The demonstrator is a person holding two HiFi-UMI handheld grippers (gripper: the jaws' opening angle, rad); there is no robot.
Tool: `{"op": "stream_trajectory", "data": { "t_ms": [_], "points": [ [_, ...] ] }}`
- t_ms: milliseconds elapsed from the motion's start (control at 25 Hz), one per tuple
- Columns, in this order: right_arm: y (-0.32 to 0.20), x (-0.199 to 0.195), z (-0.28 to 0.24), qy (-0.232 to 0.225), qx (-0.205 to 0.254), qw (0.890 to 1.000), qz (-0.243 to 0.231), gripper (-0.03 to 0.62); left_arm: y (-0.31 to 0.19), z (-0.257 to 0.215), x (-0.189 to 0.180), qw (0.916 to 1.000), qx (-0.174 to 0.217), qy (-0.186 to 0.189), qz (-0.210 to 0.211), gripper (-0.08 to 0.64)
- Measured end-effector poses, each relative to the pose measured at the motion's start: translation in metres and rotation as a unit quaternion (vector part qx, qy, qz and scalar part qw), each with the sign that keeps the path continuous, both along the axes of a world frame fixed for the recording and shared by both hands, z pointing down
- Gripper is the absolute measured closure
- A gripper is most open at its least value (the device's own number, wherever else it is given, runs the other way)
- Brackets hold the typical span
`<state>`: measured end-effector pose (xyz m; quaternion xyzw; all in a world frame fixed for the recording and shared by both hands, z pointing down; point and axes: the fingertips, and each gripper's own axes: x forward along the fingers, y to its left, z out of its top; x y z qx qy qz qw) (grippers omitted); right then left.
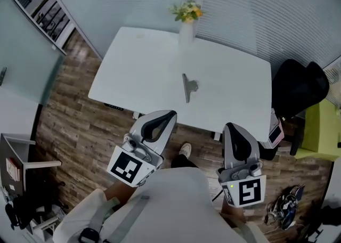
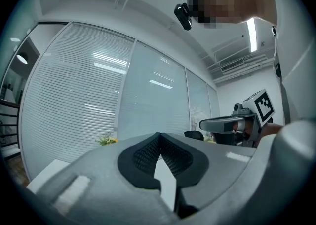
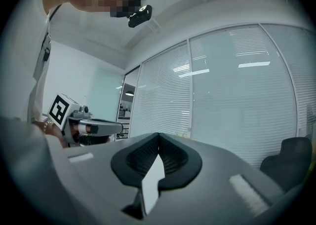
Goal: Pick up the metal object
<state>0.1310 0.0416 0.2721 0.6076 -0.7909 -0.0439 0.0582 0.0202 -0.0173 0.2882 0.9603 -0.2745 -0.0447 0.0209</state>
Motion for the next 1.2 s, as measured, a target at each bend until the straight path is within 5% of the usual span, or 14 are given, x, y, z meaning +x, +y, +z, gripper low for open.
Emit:
{"op": "stream_trajectory", "data": {
  "t_ms": [760,1200],
  "points": [
    [-0.072,0.097,0.01,-0.001,-0.004,1.0,-0.029,0.589,-0.069,0.012,0.105,0.9997,-0.009,-0.018,-0.009,0.561],
    [-0.094,0.088,0.009,0.008,-0.007,0.999,-0.04,0.589,-0.093,0.01,0.102,0.9998,-0.007,-0.014,-0.012,0.561]
  ]
}}
